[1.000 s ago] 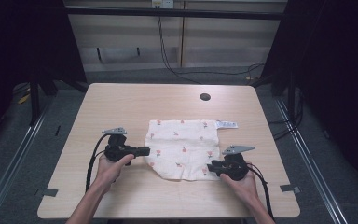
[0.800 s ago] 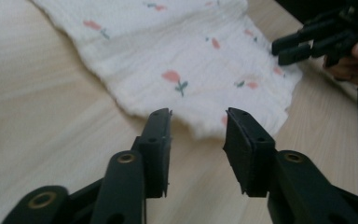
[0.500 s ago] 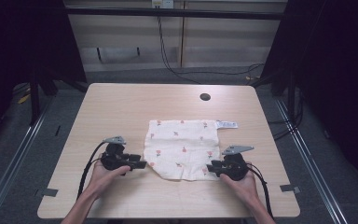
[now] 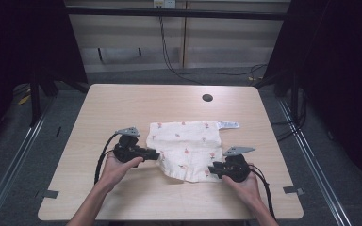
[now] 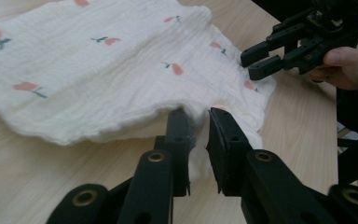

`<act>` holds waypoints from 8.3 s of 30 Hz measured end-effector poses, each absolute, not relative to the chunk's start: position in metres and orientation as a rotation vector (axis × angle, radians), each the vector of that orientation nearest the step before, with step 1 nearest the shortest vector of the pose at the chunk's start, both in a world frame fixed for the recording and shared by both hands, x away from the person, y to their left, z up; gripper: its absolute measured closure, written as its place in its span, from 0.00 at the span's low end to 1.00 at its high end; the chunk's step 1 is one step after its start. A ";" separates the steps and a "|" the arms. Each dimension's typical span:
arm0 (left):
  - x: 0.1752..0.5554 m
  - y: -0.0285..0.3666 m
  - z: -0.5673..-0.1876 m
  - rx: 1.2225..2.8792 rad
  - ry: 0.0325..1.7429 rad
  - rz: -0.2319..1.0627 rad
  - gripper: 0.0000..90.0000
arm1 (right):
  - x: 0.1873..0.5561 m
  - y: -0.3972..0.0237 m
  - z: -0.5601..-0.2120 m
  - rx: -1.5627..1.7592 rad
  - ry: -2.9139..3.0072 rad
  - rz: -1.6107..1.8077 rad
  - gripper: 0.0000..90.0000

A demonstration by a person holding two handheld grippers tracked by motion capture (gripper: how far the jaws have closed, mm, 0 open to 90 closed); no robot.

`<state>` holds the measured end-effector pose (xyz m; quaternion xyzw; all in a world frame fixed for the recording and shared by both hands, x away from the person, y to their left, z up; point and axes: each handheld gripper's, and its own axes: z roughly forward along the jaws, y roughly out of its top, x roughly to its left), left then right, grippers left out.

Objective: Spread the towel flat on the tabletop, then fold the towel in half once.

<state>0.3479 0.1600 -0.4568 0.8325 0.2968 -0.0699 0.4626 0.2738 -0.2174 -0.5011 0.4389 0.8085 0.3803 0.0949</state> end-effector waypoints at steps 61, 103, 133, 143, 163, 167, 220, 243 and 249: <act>0.308 0.189 -0.483 2.089 0.839 -0.040 0.56 | 0.268 -0.229 -0.480 1.311 2.389 1.217 0.79; 0.355 0.156 -0.500 2.207 0.838 0.092 0.99 | 0.329 -0.199 -0.500 1.284 2.431 1.054 0.99; 0.379 0.189 -0.492 2.106 0.934 0.015 0.75 | 0.379 -0.242 -0.491 1.416 2.305 1.036 0.64; 0.393 0.191 -0.501 2.088 1.002 0.045 0.66 | 0.383 -0.249 -0.502 1.448 2.290 1.036 0.64; 0.416 0.156 -0.507 2.087 0.930 0.009 0.81 | 0.381 -0.234 -0.503 1.414 2.375 1.102 0.95; 0.414 0.158 -0.507 2.092 0.949 0.028 0.95 | 0.380 -0.236 -0.504 1.434 2.354 1.135 0.95; 0.349 0.186 -0.432 1.931 0.719 0.156 0.95 | 0.332 -0.252 -0.415 1.205 2.187 1.539 0.96; 0.296 0.190 -0.469 2.123 0.630 0.073 0.93 | 0.260 -0.257 -0.459 1.210 2.402 1.522 0.92; 0.286 0.190 -0.474 2.163 0.605 0.037 0.91 | 0.246 -0.250 -0.464 1.179 2.467 1.439 0.89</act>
